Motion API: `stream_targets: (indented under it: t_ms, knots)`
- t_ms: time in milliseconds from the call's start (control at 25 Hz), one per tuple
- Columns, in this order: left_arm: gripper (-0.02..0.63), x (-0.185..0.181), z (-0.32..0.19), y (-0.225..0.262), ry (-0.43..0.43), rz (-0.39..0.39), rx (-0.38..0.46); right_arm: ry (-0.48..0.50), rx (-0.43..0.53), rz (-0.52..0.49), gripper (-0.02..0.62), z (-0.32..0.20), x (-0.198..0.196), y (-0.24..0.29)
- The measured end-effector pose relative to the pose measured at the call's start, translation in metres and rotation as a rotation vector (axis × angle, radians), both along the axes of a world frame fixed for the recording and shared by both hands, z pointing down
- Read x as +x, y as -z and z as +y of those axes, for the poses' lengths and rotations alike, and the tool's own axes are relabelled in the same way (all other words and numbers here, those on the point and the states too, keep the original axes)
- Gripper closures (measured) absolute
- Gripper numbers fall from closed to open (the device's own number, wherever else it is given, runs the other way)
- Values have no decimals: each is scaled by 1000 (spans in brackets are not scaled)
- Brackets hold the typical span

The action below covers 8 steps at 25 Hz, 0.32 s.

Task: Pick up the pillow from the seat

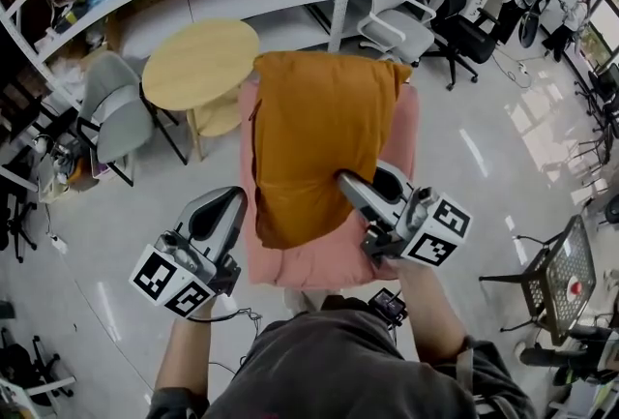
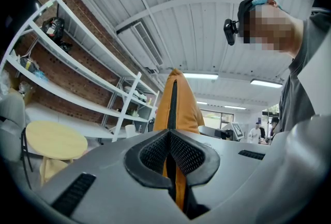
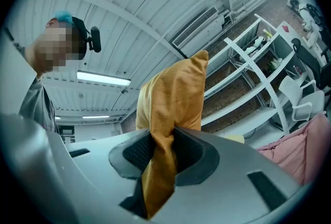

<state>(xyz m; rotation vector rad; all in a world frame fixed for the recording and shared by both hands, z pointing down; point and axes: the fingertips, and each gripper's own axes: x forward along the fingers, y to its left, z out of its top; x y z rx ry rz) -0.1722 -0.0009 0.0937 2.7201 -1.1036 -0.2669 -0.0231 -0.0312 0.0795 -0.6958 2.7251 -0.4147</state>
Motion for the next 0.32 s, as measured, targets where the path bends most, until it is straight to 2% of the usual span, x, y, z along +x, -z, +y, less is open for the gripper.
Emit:
stream_targets:
  t_ms: [320]
  knots:
    - [597, -1, -4, -2, 0, 5, -6, 1, -3, 11, 486, -4, -1, -3]
